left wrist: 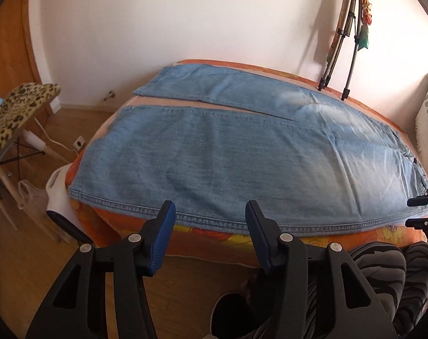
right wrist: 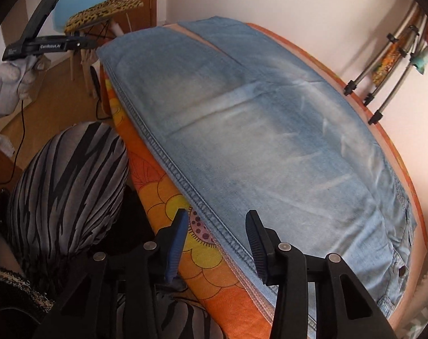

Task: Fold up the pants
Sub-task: 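Move both grippers down to the long side edge of the jeans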

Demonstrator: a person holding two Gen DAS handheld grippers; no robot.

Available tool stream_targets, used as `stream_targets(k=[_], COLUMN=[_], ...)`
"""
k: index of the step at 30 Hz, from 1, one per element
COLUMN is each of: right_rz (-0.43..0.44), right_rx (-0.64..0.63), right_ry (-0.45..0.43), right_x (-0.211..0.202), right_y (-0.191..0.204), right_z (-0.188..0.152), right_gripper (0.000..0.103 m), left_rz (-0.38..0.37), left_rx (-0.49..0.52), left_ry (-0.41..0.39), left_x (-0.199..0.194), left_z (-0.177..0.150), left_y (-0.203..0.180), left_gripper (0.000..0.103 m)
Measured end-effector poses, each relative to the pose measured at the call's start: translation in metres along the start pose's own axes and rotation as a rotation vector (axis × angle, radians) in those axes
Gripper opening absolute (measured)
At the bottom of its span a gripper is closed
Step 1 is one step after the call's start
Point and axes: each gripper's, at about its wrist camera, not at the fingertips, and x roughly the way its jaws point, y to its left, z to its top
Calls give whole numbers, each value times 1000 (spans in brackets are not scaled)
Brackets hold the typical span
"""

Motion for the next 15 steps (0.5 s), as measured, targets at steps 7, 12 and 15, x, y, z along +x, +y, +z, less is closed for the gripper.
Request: stream_targets(k=[7,12,15], right_rz=[8,0,6], right_rx=[-76,-95,-102], right_ry=[85,107,108], right_x=[34,47,49], right_y=[7,7,7], right_z=[6,8,11], right_gripper=[38,32,28], left_rz=[-17,-8,3], left_rx=[1,10,29], left_ry=[21,40,49], left_x=[12,18,19], left_z=[-2,-3,-4], left_y=[11,22,28], left_gripper=[41,40,40])
